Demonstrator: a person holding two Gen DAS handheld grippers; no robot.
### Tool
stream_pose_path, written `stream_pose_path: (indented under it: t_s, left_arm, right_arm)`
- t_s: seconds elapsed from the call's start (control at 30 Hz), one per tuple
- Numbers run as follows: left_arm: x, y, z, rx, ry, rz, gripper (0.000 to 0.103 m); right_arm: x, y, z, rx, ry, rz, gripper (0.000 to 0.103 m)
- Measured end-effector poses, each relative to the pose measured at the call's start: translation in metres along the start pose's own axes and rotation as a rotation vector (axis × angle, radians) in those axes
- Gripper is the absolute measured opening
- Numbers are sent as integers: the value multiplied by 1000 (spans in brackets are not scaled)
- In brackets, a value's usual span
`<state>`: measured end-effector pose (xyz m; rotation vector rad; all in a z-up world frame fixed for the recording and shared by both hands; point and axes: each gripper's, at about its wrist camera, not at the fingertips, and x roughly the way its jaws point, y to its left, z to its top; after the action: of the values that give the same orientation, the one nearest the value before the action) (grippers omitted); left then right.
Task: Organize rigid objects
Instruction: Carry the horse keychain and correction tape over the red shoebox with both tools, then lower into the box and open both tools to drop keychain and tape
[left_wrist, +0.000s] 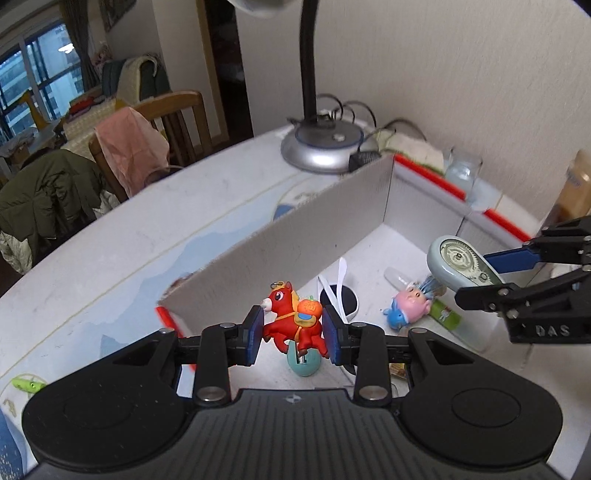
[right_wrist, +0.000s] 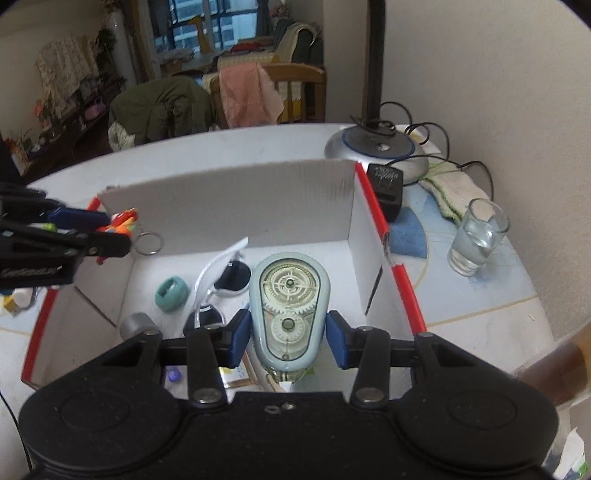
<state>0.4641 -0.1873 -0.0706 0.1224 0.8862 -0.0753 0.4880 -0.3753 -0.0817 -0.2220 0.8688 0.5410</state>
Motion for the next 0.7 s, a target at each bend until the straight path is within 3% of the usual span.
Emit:
stream_pose_path:
  t_s: [0.3, 0.7]
  left_arm:
    - [41, -8, 5, 21, 128, -10, 34]
    - [61, -12, -2, 6, 219, -17, 34]
  right_arm:
    - [15, 1, -6, -45, 62, 27, 43]
    - [28, 2, -14, -49, 99, 35, 44]
